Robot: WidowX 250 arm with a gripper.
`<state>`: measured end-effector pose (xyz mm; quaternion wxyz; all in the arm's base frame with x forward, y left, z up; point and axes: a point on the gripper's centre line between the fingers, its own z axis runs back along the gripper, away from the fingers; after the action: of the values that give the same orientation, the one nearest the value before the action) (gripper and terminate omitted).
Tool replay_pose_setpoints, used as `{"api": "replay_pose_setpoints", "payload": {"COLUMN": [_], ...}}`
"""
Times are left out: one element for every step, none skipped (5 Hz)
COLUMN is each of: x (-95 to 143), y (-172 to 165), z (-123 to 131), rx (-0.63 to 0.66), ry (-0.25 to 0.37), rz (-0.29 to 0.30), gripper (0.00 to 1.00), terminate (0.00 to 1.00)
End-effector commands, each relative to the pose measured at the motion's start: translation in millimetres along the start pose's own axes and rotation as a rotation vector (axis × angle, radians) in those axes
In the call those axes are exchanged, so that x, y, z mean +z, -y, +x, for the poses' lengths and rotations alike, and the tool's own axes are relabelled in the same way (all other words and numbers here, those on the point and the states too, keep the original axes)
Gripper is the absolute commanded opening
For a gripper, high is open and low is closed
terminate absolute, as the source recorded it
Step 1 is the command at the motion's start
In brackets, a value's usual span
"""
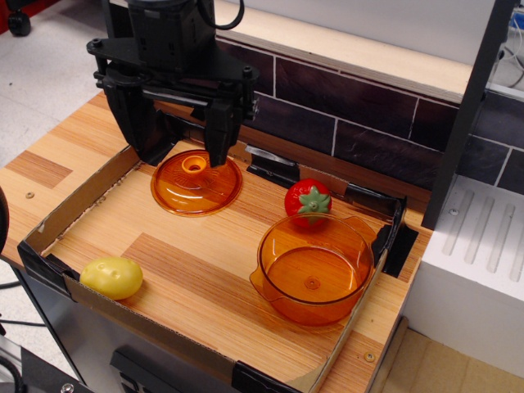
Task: Put potato in pot
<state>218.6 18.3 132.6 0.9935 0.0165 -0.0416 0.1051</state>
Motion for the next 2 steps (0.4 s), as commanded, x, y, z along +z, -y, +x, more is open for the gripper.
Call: {"api": "replay_pose_setpoints", "payload": {"x": [0.0,-3.6], "y": [0.0,-15.6], "z": [0.0,5.4], "rx": [0.0,-0.225], "ry": [0.0,0.007], "rz": [0.0,0.001], "gripper": [1.0,1.0], "terminate": [0.0,0.0]}}
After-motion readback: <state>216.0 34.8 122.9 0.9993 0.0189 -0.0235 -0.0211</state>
